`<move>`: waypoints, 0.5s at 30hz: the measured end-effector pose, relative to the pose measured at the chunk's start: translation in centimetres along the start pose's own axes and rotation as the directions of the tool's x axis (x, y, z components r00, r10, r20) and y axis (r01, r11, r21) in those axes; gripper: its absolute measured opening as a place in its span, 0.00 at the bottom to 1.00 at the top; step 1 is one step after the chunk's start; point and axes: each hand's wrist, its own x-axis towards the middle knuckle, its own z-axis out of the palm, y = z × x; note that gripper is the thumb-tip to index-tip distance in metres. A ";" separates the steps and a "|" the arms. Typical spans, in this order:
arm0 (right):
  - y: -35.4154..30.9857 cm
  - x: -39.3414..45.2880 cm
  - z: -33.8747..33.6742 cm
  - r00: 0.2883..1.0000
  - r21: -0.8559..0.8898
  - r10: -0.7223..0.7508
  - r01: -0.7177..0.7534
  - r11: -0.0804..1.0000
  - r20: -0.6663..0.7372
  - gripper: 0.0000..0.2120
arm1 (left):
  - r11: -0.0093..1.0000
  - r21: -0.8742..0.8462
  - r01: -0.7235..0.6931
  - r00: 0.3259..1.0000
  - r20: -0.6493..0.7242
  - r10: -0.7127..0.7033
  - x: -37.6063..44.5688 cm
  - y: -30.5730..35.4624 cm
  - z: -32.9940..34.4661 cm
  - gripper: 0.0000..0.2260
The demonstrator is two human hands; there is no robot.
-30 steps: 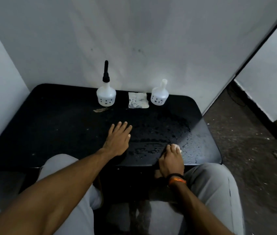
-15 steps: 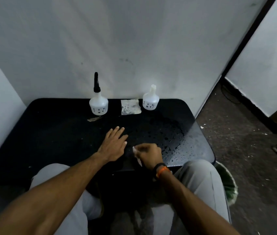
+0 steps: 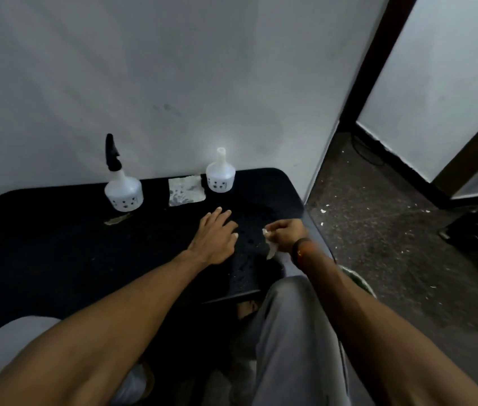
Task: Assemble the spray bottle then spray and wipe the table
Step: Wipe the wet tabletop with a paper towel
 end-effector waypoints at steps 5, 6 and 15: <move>2.0 0.7 -6.9 0.987 -0.031 0.048 -0.054 0.998 -0.154 0.05 | 0.997 -0.052 -0.062 0.998 0.017 0.063 3.5 5.7 0.4 0.18; 2.6 0.5 -8.2 0.980 -0.033 0.070 -0.078 0.996 -0.189 0.08 | 0.995 -0.064 -0.078 0.997 0.023 0.080 4.1 7.0 0.6 0.18; 11.8 0.6 -14.8 0.917 -0.040 0.195 -0.222 0.974 -0.349 0.08 | 0.957 -0.079 -0.281 0.951 0.115 0.288 8.4 18.5 4.9 0.18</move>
